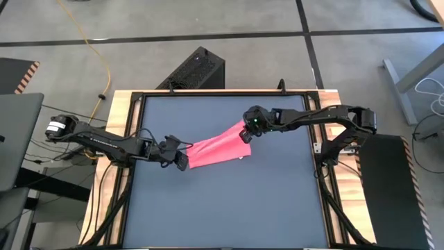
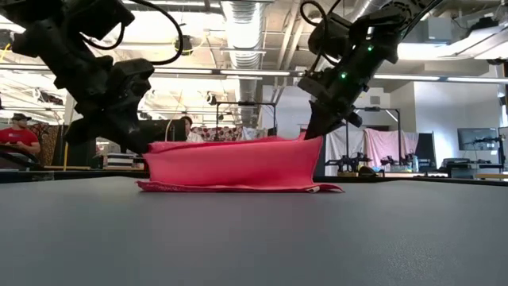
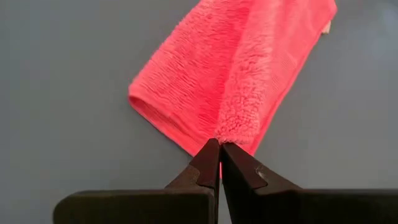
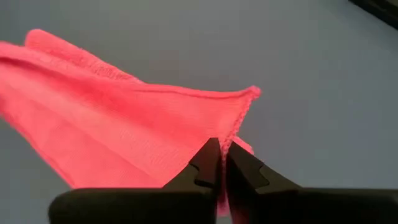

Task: Roll towel
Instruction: Fold the pink towel

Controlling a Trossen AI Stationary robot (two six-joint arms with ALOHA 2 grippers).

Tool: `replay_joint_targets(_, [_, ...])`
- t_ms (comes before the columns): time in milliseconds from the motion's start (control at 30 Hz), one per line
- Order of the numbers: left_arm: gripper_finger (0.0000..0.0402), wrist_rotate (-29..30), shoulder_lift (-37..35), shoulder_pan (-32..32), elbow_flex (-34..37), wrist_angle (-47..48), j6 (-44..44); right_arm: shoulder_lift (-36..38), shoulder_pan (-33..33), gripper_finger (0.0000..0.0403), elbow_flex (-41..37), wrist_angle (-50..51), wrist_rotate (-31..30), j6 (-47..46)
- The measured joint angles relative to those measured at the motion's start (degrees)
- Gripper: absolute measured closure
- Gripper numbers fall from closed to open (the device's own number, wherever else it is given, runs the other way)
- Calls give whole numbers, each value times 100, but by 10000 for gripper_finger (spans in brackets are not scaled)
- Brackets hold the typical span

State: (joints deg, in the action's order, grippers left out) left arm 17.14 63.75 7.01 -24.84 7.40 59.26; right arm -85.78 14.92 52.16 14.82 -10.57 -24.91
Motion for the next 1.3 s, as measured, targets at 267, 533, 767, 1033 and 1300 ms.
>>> replay_joint_targets(267, [401,3,0,0,0,7,5,0,-7,295,0,79,-148,-31])
replay_joint_targets(533, [401,1,0,0,0,7,-2,-80,76,240,0,136,-146,-408])
replay_joint_targets(767, [401,-1,0,0,0,-39,-4,-858,328,238,-6,-359,1140,-891])
replay_joint_targets(1033, [401,-137,0,15,2,-56,2,-1084,368,247,20,-915,847,-928])
replay_joint_targets(1300, [402,-145,0,15,2,-49,-2,-1060,860,248,15,-912,1009,-797])
